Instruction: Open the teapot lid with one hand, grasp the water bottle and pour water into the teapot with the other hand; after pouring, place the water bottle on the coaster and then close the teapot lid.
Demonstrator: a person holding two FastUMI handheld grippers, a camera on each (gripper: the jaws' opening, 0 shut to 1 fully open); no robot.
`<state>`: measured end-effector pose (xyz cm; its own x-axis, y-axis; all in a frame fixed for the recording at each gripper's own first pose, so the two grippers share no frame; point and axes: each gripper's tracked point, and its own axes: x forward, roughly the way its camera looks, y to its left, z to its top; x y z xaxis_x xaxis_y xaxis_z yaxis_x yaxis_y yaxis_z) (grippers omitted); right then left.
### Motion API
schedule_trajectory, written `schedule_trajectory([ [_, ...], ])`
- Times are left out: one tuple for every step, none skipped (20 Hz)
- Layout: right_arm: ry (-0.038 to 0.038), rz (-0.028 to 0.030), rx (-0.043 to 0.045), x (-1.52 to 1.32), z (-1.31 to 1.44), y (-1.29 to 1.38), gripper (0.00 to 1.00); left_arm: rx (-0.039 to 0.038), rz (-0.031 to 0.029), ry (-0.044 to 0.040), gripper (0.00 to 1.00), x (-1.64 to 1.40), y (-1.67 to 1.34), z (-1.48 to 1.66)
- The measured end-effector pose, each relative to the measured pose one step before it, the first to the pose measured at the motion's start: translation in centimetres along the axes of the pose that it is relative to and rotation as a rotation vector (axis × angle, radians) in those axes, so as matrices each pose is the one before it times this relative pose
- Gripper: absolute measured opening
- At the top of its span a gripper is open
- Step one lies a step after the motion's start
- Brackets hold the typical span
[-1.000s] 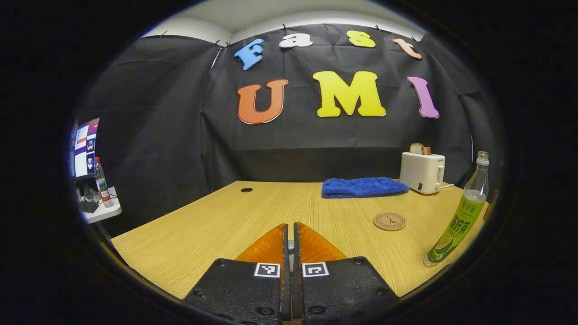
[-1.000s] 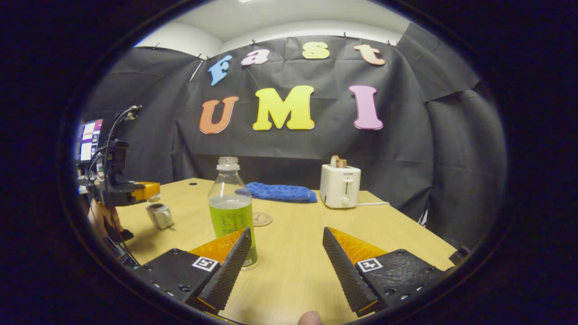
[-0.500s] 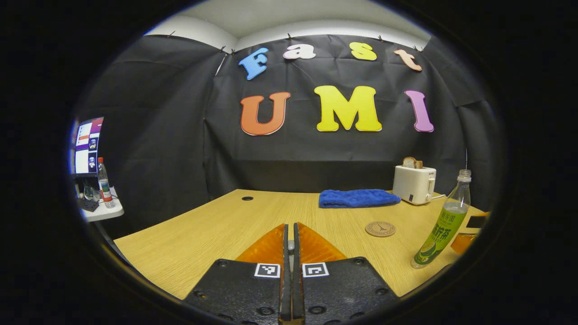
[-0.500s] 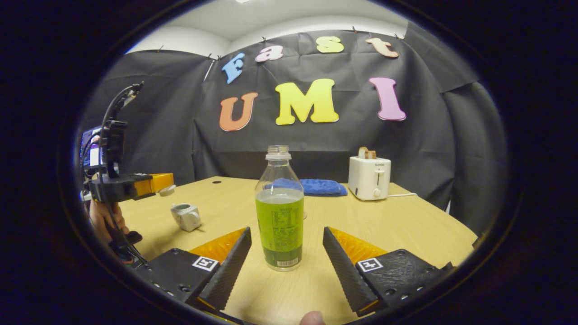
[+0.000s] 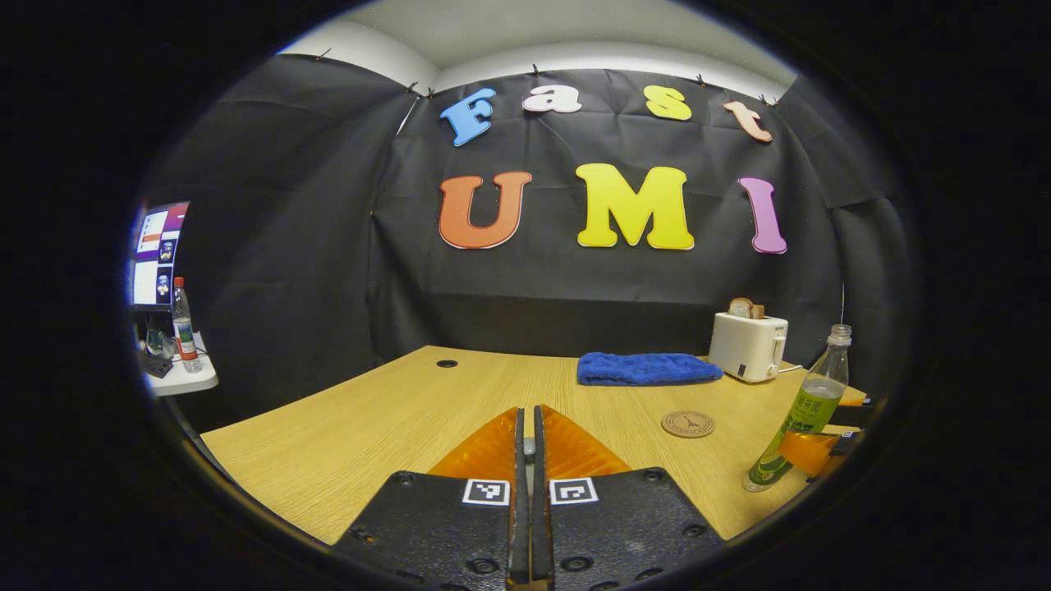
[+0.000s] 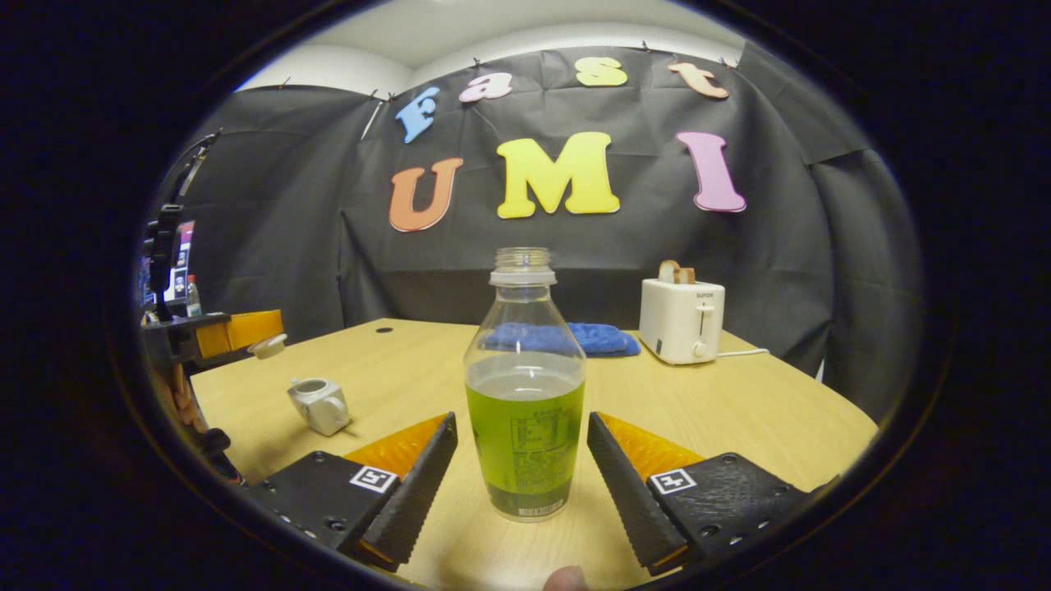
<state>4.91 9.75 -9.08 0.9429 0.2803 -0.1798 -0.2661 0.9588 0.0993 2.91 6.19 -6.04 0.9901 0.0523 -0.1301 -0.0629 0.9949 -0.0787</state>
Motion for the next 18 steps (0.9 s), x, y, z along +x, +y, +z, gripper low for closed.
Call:
schedule_trajectory([
  [0.00112,-0.00609,0.00267,0.089,0.024,0.095,0.98,0.00427,-0.00433,0.00081,0.04,0.076,0.106,-0.124],
  [-0.00639,-0.0013,0.00093,0.042,0.135,-0.044,0.97,0.00123,-0.00123,0.00417,0.04,0.074,0.056,-0.196],
  [-0.00407,-0.0019,-0.00017,-0.011,0.246,0.119,0.89,-0.00143,-0.00232,0.00794,0.04,0.021,0.15,-0.247],
  [-0.00421,0.00178,-0.00002,0.058,0.14,0.066,0.83,-0.00031,-0.00356,0.00825,0.04,-0.016,0.124,-0.25],
  [-0.00364,-0.00667,-0.00522,-0.083,0.143,0.016,0.78,-0.00025,0.00201,0.00386,0.04,0.068,0.179,-0.072],
  [0.00116,0.00597,-0.00518,-0.215,0.137,0.428,0.77,-0.00017,0.00165,0.00539,0.04,0.08,0.258,-0.13],
  [0.00218,0.01145,-0.01512,0.316,-0.036,0.29,0.75,-0.00252,0.00106,0.00056,0.04,0.051,0.25,-0.093],
  [0.00451,0.00532,-0.02551,0.098,0.15,0.327,0.75,-0.00307,-0.00006,0.00009,0.04,0.06,0.251,0.093],
  [0.00528,0.00936,-0.02826,0.304,0.264,0.356,0.74,-0.0007,0.00122,-0.00225,0.04,-0.181,0.259,0.052],
  [0.00399,0.01405,-0.02889,0.231,0.273,0.297,0.74,0.00244,0.00116,-0.00347,0.04,0.007,0.294,0.085],
  [0.01044,0.01461,-0.0408,0.481,0.45,0.446,0.72,0.00439,0.00185,-0.00426,0.04,-0.007,0.289,0.089],
  [0.01156,0.00902,-0.04865,0.652,0.357,0.281,0.71,0.00292,0.00059,-0.00557,0.04,-0.013,0.345,0.159],
  [0.00856,0.01302,-0.04455,0.519,0.543,0.306,0.71,-0.00255,-0.00594,-0.00124,0.04,0.002,0.134,0.073],
  [0.01419,0.01387,-0.0348,0.565,0.249,0.306,0.72,-0.00795,-0.00711,-0.0013,0.04,0.07,0.069,0.086],
  [0.01427,0.01123,-0.03623,0.558,0.349,0.258,0.72,-0.00765,-0.00621,-0.00058,0.04,-0.001,0.259,0.058],
  [0.00545,0.00444,-0.04114,0.391,0.483,0.062,0.72,-0.00489,-0.00543,-0.00054,0.04,-0.015,0.154,-0.005],
  [0.00164,0.00289,-0.05235,0.455,0.722,0.149,0.71,-0.0003,-0.00224,-0.00297,0.04,-0.002,0.322,0.052],
  [-0.00531,-0.00005,-0.04984,0.445,0.818,-0.009,0.72,0.00413,-0.00239,0.00176,0.04,0.162,0.353,-0.037],
])
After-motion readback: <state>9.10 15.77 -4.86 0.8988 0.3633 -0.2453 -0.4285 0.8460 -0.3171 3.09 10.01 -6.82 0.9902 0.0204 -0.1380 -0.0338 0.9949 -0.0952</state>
